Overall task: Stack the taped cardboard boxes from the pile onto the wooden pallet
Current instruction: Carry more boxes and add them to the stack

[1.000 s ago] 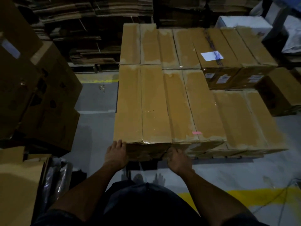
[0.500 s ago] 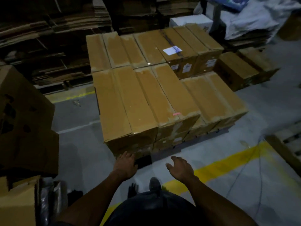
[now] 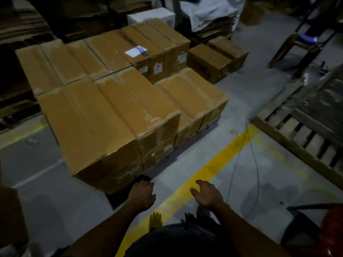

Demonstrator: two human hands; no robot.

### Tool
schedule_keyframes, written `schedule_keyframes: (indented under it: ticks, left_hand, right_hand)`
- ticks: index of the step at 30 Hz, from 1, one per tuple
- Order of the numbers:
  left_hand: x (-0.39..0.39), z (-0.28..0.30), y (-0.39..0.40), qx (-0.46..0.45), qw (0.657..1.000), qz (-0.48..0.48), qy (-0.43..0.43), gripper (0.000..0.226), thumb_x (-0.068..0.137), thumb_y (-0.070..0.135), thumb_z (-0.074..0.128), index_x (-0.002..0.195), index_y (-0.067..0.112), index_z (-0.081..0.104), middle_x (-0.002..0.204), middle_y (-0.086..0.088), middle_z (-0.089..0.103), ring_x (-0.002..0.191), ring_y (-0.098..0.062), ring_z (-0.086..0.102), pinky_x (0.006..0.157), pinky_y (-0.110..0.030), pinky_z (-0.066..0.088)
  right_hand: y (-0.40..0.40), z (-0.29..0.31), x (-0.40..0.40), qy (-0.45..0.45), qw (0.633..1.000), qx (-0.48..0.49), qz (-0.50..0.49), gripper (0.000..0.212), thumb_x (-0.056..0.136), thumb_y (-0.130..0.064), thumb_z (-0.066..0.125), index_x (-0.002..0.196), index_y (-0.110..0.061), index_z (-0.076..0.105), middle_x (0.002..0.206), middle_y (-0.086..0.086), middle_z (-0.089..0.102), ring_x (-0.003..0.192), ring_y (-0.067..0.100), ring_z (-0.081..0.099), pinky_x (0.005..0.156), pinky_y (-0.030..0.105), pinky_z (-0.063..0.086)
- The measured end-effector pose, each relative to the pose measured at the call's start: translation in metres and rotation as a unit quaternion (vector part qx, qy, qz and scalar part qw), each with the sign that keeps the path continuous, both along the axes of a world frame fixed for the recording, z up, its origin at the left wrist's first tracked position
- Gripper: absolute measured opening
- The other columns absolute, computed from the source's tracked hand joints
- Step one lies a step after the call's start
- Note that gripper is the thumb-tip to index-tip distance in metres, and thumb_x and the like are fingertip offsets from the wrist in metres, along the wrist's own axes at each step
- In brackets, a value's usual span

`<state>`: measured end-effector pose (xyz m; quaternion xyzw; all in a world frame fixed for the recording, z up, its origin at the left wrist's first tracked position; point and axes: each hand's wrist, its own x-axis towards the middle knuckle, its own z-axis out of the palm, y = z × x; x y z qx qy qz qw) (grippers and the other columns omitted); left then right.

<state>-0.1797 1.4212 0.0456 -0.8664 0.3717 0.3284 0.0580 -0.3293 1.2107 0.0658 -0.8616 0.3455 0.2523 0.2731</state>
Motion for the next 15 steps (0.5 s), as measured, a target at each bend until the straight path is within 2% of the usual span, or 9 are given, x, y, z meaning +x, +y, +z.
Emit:
schedule_keyframes:
  ticks: [5, 9, 13, 15]
  left_hand:
    - [-0.001, -0.002, -0.106, -0.013, 0.999, -0.033, -0.007, 0.056, 0.102, 0.044, 0.037, 0.148, 0.013, 0.034, 0.147, -0.011, 0.043, 0.134, -0.029, 0.041, 0.109, -0.039, 0.032]
    - [-0.002, 0.009, -0.217, -0.033, 0.999, -0.022, -0.027, 0.057, 0.101, 0.047, 0.038, 0.147, 0.014, 0.036, 0.141, -0.010, 0.051, 0.127, -0.028, 0.049, 0.103, -0.037, 0.039]
    - [-0.003, 0.036, -0.324, -0.111, 0.993, 0.002, -0.026, 0.089, 0.080, 0.068, 0.015, 0.142, 0.013, 0.045, 0.130, -0.011, 0.059, 0.117, -0.030, 0.055, 0.095, -0.038, 0.045]
    - [-0.002, 0.057, -0.374, -0.114, 0.993, 0.013, -0.039, 0.069, 0.092, 0.059, 0.030, 0.139, 0.012, 0.047, 0.130, -0.012, 0.059, 0.116, -0.030, 0.056, 0.095, -0.038, 0.045]
  right_hand:
    - [-0.088, -0.006, -0.019, -0.019, 0.999, -0.016, -0.029, 0.061, 0.100, -0.054, 0.043, 0.150, -0.018, 0.038, 0.151, 0.006, 0.043, 0.138, 0.027, 0.040, 0.108, 0.037, 0.037]
    - [-0.185, 0.002, -0.026, -0.048, 0.998, -0.029, -0.037, 0.061, 0.100, -0.054, 0.043, 0.150, -0.018, 0.038, 0.152, 0.005, 0.042, 0.139, 0.025, 0.038, 0.109, 0.035, 0.036]
    - [-0.286, 0.038, -0.027, -0.086, 0.995, -0.038, -0.044, 0.061, 0.101, -0.052, 0.044, 0.151, -0.017, 0.038, 0.153, 0.005, 0.041, 0.141, 0.024, 0.036, 0.111, 0.035, 0.033]
    - [-0.335, 0.058, -0.022, -0.099, 0.993, -0.049, -0.052, 0.061, 0.101, -0.051, 0.045, 0.151, -0.017, 0.038, 0.154, 0.005, 0.040, 0.142, 0.025, 0.035, 0.111, 0.036, 0.032]
